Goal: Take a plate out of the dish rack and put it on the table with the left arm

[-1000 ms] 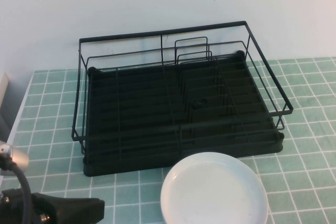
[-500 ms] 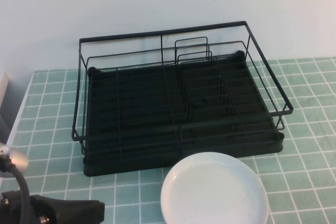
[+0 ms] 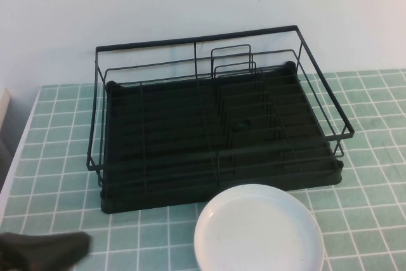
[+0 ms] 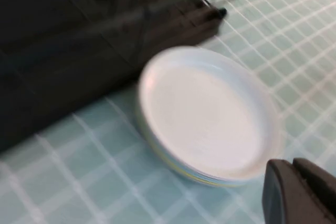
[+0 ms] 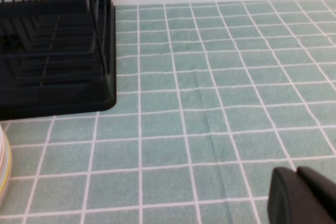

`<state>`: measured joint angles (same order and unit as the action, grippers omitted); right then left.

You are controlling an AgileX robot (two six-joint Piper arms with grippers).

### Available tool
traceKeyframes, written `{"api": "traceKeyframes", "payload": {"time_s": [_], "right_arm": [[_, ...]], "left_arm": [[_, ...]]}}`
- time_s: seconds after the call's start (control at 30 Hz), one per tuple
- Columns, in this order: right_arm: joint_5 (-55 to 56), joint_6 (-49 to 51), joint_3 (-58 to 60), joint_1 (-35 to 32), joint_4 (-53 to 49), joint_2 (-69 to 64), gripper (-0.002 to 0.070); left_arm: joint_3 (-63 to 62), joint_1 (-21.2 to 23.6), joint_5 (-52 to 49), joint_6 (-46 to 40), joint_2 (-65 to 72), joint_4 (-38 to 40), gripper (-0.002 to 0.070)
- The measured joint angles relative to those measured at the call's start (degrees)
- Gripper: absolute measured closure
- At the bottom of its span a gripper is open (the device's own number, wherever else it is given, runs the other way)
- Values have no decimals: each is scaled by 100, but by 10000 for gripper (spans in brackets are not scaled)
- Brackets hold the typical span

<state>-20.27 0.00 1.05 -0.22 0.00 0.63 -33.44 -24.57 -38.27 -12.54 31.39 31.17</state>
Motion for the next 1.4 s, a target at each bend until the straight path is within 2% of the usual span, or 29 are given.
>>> {"api": "traceKeyframes", "payload": {"time_s": [0.1, 0.3, 0.37, 0.43, 0.53, 0.77, 0.97, 1.13, 1.3, 1.4], "right_arm": [[0, 0, 0, 0, 0, 0, 678], [0, 0, 0, 0, 0, 0, 678], [0, 0, 0, 0, 0, 0, 678], [0, 0, 0, 0, 0, 0, 678], [0, 0, 0, 0, 0, 0, 678], [0, 0, 0, 0, 0, 0, 678], [0, 0, 0, 0, 0, 0, 678], [0, 0, 0, 0, 0, 0, 678], [0, 0, 0, 0, 0, 0, 678], [0, 0, 0, 0, 0, 0, 678]], "left_arm": [[55, 196, 261, 167, -563, -1203, 677], [772, 1302, 1162, 1557, -1724, -3998, 677], [1090, 1546, 1284, 1959, -2079, -4653, 677], [1450, 1706, 1467, 2244, -2393, -4933, 677], [2002, 1781, 1838, 2416, -2571, -4905, 677], [3330, 1801, 2491, 2429, -2904, -4189, 677], [3473, 1982, 2108, 2328, -3189, -3804, 677], [3462, 2430, 2015, 1873, -3189, -3673, 677], [3451, 3040, 2002, 1628, -3215, -2846, 677], [3451, 3271, 2002, 1615, -3215, -2846, 677]]}}
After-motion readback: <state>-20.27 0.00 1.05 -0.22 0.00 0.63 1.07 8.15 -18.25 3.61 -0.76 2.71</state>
